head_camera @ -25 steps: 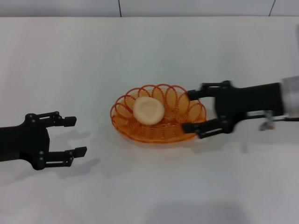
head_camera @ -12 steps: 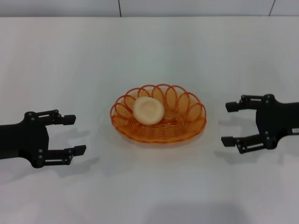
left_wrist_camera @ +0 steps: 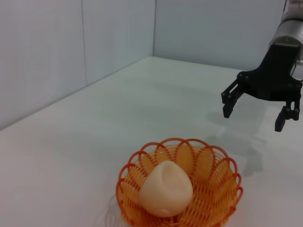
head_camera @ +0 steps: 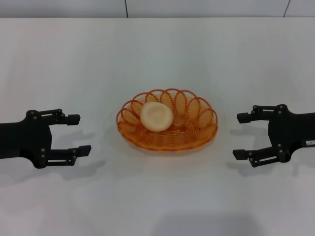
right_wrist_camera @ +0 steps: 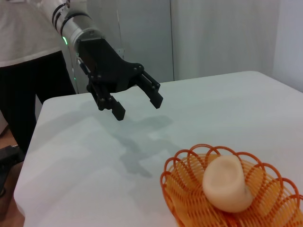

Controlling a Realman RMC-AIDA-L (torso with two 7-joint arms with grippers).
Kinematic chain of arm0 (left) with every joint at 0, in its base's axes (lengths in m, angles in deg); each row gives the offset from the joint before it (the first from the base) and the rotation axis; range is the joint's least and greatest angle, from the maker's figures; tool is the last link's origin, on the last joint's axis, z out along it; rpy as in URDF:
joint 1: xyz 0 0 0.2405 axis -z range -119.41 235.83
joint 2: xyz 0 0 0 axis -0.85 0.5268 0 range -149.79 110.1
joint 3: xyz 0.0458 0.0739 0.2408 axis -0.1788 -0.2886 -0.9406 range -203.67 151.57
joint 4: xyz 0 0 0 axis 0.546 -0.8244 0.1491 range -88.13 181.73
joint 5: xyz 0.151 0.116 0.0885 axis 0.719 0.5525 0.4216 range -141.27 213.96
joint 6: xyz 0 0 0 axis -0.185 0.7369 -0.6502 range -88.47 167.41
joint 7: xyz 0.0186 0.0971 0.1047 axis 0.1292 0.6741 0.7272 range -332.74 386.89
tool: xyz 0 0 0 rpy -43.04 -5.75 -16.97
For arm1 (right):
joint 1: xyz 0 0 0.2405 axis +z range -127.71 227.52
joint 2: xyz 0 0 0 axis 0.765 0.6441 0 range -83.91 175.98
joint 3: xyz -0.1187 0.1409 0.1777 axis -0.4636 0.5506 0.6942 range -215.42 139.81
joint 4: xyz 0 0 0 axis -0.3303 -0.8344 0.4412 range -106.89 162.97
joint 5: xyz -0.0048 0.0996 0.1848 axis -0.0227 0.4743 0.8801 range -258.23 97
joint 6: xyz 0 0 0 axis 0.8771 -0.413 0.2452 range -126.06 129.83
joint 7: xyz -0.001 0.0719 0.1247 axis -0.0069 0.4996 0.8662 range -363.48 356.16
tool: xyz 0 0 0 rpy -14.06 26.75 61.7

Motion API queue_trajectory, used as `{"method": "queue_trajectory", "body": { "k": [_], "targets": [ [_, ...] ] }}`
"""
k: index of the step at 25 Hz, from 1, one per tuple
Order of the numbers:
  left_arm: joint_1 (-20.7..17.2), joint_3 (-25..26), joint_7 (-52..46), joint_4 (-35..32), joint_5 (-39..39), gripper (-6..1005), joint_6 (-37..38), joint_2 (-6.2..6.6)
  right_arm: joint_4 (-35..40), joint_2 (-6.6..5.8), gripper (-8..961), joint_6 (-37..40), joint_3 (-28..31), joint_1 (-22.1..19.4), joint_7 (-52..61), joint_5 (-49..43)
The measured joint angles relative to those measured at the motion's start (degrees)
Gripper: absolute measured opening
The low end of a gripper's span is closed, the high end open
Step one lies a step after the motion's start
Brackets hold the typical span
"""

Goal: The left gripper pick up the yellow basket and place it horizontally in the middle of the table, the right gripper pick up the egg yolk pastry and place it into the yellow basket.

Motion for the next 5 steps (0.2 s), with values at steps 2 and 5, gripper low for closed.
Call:
{"method": "queue_trajectory", "body": {
  "k": [2, 5],
  "targets": [
    [0.1, 0.0, -0.3, 0.0, 0.0, 784, 0.1, 0.18, -0.1, -0.05, 885, 0.0, 0.0, 0.0, -0.1, 0.0],
    [0.3, 0.0, -0.8, 0.0, 0.1, 784, 0.2, 0.45, -0.2, -0.07, 885, -0.1, 0.0, 0.0, -0.3, 0.0]
  ]
}}
